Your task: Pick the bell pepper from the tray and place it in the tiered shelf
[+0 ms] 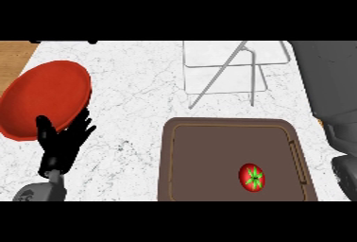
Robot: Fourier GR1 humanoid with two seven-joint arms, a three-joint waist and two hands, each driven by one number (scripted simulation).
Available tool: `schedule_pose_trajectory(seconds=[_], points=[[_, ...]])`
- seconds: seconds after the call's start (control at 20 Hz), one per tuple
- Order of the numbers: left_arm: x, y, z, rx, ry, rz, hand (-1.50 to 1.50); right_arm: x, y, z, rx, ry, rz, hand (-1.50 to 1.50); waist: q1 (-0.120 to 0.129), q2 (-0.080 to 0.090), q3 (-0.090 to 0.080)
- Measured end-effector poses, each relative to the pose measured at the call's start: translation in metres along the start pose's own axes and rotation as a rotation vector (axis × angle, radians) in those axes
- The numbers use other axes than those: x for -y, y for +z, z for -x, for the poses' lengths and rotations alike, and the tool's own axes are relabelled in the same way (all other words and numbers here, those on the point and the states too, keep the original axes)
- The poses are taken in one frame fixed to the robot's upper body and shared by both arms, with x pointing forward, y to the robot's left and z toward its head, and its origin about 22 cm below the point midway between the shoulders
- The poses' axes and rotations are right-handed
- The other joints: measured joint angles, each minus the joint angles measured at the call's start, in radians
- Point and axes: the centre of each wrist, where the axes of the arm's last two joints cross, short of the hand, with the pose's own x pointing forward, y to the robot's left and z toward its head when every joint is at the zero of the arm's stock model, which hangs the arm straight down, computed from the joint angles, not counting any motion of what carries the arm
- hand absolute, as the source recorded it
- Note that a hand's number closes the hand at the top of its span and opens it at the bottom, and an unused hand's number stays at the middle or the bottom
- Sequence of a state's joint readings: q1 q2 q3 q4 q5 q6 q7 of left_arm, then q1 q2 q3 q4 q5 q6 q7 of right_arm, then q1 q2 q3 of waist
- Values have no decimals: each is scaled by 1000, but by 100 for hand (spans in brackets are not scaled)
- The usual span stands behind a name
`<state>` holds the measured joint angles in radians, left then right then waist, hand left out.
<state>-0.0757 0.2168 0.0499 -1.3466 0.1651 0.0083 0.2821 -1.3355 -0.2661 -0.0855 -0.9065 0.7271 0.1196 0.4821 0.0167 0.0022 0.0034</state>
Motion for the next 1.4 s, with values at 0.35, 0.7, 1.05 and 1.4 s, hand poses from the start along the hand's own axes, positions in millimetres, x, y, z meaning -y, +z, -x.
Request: schedule_pose_trajectory(seconds=[0.35,0.7,1.05,1.4], points=[[4,1,1,12,-1,-2,0,5,-13,10,41,-19,-13,150,1,0,-1],[1,-1,3,8,1,-4,0,1,-16,1,21,-26,-5,-150,-2,-2,1],[-3,0,1,1,1,-6,0,7,-17,9,-47,-277,78,-150,-6,-3,0],[-1,1,3,14,-1,-3,0,28,-20,14,-73,-541,130,-150,-3,-3,0]])
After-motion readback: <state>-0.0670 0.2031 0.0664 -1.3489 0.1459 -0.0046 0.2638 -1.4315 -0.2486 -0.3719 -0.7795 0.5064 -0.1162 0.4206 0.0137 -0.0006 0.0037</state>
